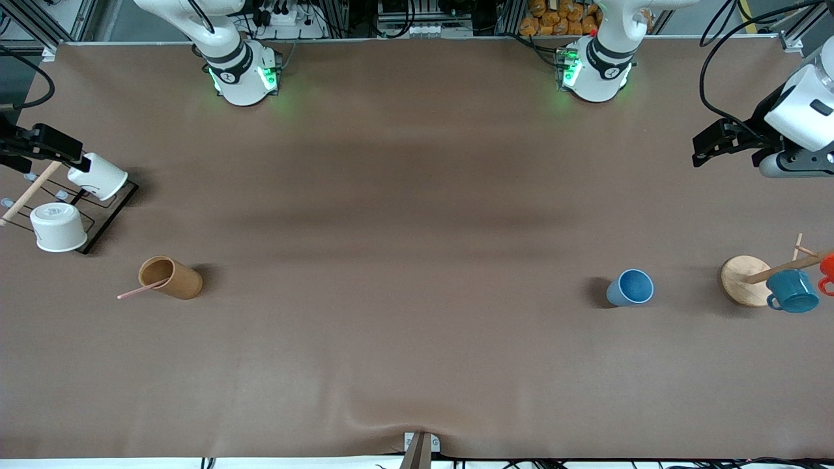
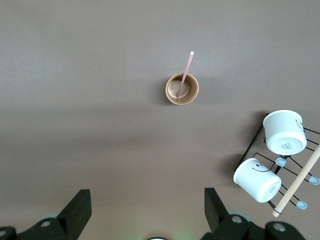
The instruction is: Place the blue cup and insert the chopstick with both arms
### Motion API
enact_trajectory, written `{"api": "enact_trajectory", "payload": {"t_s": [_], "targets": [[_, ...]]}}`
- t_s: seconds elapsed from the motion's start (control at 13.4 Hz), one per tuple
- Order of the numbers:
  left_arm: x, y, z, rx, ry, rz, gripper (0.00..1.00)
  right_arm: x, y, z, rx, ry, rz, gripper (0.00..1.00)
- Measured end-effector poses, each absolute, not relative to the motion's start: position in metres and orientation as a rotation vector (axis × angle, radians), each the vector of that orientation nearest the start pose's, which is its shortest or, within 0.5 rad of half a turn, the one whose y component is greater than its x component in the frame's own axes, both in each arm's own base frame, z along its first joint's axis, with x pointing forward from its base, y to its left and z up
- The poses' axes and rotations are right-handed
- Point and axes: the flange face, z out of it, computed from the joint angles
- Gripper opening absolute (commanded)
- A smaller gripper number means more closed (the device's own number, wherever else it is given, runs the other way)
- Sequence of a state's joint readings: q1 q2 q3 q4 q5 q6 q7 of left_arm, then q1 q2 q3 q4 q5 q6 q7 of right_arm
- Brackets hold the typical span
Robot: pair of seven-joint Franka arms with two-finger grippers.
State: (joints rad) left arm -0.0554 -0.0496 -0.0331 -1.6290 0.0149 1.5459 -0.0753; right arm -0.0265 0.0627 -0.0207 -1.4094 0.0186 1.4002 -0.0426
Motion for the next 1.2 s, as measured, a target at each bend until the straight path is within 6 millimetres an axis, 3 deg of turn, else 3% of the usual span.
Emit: {"api": "enact_trajectory", "payload": {"t_s": [0.3, 0.52, 0.67, 0.9, 1.05, 1.2], "targets": [[0.535, -0.038, 0.622, -3.123, 0.002, 0.051, 1.00, 0.556, -0.025, 0.650, -3.119, 0.008, 0.111, 1.00], [0.554, -0.026, 0.595, -3.121, -0.006, 0.098, 1.00, 0.556, -0.030, 0.648, -3.119, 0.021, 0.117, 1.00], [0.579, -0.023, 0.558, -3.120, -0.001, 0.110, 1.00, 0.560, -0.030, 0.639, -3.117, 0.021, 0.142, 1.00], [0.614, -0.015, 0.473, -3.122, -0.016, 0.043, 1.00, 0.581, -0.027, 0.602, -3.113, 0.011, 0.205, 1.00], [0.619, -0.003, 0.411, -3.123, -0.036, -0.045, 1.00, 0.601, -0.026, 0.563, -3.109, 0.008, 0.264, 1.00], [0.609, 0.014, 0.360, -3.122, -0.041, -0.103, 1.00, 0.623, -0.026, 0.523, -3.107, 0.005, 0.291, 1.00]]}}
